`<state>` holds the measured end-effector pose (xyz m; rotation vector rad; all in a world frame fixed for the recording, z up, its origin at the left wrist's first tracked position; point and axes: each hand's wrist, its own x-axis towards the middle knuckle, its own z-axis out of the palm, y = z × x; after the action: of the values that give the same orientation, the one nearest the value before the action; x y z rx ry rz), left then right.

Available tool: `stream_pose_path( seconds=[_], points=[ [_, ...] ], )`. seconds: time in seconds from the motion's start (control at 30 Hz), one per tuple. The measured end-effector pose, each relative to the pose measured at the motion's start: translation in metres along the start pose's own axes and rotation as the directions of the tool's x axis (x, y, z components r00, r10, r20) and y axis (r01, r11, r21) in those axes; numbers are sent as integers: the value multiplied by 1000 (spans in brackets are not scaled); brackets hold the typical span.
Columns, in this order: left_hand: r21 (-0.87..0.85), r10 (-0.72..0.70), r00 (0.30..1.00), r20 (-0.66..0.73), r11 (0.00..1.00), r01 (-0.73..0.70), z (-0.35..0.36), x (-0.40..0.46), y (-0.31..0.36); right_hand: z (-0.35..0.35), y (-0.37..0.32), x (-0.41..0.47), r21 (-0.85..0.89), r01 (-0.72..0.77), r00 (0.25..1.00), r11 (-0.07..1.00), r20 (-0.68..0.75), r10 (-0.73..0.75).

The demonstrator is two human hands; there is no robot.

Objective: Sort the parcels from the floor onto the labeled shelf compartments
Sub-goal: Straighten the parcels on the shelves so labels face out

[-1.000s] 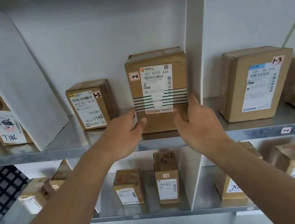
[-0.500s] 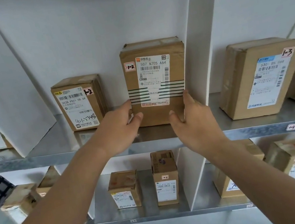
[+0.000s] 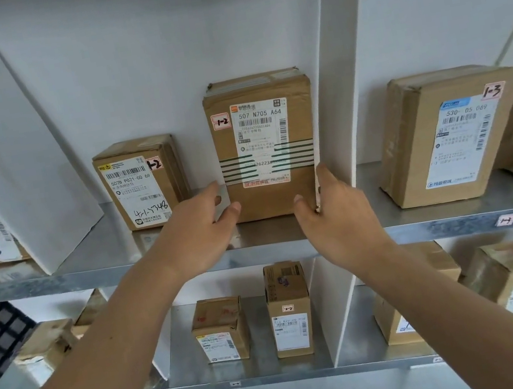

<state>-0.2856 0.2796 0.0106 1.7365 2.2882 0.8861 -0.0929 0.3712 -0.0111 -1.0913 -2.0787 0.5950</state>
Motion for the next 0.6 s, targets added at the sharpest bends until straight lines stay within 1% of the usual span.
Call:
stream_pose_path(
  seconds=[0.1, 0.2, 0.27, 0.37, 0.5, 0.6],
  points=[
    [12, -35, 999, -11, 999, 36, -4, -16, 10, -7, -2, -8, 4, 36, 999, 999, 19, -36],
    [33, -40, 999, -27, 999, 41, -7, -33, 26, -17, -7, -20, 7, 82, 995, 997, 55, -82],
    [43, -6, 999, -45, 999, 8, -10, -44, 40, -24, -12, -27, 2, 138, 988, 990, 64, -137],
    [22, 85, 993, -76, 996, -84, -16, -59, 61, -37, -19, -37, 6, 215, 976, 977, 42, -215],
    [16, 159, 985, -59, 987, -159, -24, -71, 80, -62, -33, -56, 24, 232, 972, 972, 23, -233],
    [10, 160, 987, -22, 987, -160, -30, -78, 90, -81, -41, -71, 29, 230, 973, 973, -5, -230]
  ],
)
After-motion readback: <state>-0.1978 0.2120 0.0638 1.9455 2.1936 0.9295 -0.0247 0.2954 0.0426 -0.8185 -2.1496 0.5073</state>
